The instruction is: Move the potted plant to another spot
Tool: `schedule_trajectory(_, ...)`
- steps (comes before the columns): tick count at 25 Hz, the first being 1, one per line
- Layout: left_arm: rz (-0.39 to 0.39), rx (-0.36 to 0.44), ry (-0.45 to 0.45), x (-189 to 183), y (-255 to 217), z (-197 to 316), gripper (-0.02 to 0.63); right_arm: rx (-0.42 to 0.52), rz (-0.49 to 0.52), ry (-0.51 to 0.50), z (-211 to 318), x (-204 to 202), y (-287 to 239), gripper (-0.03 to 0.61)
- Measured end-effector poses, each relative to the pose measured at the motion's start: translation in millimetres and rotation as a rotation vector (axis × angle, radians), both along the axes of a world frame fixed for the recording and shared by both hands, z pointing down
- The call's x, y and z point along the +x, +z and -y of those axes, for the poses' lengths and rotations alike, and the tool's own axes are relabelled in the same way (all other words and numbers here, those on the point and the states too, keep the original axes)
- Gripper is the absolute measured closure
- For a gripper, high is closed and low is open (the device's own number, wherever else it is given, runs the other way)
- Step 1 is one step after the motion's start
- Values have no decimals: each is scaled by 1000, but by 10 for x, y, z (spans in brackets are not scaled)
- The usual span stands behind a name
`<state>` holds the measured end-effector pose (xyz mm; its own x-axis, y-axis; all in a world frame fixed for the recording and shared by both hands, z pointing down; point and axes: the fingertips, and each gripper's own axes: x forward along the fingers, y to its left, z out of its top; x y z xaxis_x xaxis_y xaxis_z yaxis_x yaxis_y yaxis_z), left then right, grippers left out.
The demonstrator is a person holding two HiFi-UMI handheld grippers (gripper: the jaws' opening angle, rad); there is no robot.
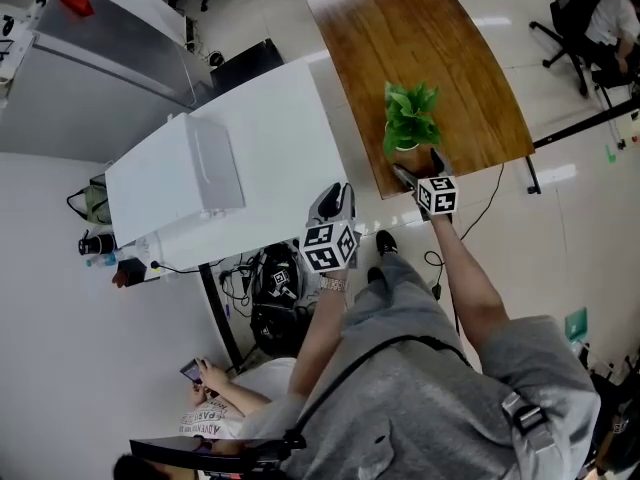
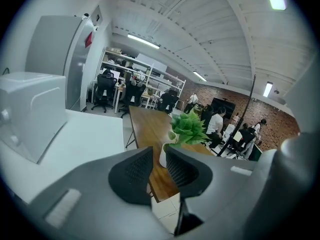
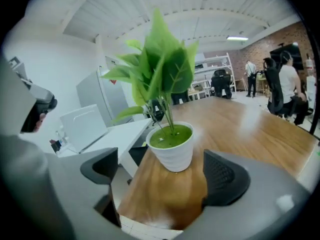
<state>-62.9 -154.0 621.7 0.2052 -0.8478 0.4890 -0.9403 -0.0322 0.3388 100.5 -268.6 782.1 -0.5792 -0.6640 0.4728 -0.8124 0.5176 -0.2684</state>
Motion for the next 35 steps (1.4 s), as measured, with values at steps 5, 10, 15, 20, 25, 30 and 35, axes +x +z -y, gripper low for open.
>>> schedule_trajectory(5, -6, 58, 33, 173, -233, -303, 517, 85, -35, -37, -634, -75, -579, 490)
schedule_trajectory(10, -24, 90, 23, 309, -389, -837, 517, 146, 9, -87, -1406, -327, -1254, 578)
schedule_trajectory(15, -55, 106, 44, 581, -540, -1130, 517, 93, 73, -117, -1937, -523, -1841, 578)
schedule_trajectory(20, -25, 146, 60, 783, -804, -1150, 517, 41, 102, -122, -2054, -501, -2110, 578)
schedule_trajectory(25, -10, 178, 61, 811, -976, -1083, 518, 13, 58, -141, -2088, -471, -2227, 578)
schedule_trajectory(30, 8, 180, 74, 927, -1036, -1078, 518, 11, 19, -148, -2102, -410, -2284, 578)
schedule_trajectory(35, 23, 162, 61, 987, -1044, -1077, 518, 12, 7, -158, -2106, -372, -2339, 578)
